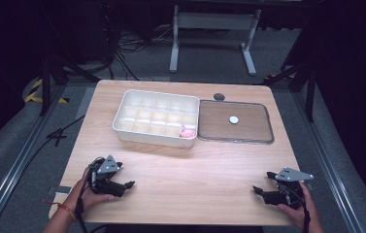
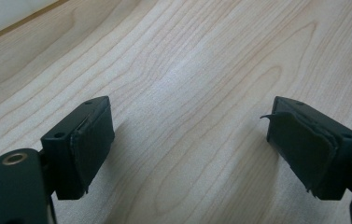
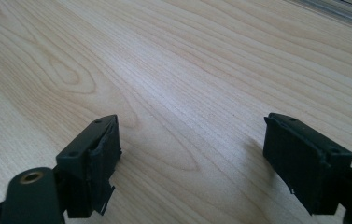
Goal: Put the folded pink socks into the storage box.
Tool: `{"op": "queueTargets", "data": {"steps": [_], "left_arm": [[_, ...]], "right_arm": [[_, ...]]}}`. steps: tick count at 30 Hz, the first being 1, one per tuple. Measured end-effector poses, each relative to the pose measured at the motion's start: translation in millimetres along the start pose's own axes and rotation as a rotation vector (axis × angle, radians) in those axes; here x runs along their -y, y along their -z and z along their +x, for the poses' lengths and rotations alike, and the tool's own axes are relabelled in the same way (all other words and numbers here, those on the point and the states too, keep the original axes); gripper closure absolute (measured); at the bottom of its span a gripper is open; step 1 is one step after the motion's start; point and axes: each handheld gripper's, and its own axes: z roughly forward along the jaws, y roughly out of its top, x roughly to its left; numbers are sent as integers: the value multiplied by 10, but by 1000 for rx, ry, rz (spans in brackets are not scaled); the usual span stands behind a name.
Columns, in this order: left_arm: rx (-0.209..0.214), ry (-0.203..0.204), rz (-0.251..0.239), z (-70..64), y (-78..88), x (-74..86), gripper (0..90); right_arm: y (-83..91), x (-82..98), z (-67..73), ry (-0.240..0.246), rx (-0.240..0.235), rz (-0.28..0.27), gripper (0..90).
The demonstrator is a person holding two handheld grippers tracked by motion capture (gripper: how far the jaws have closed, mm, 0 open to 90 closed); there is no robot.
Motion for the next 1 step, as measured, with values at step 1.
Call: {"op": "queueTargets", "data": {"steps": [1], "left_arm": [[0,0,0,0,0,0,150]], "right_arm": [[0,0,0,0,0,0,195]]}}
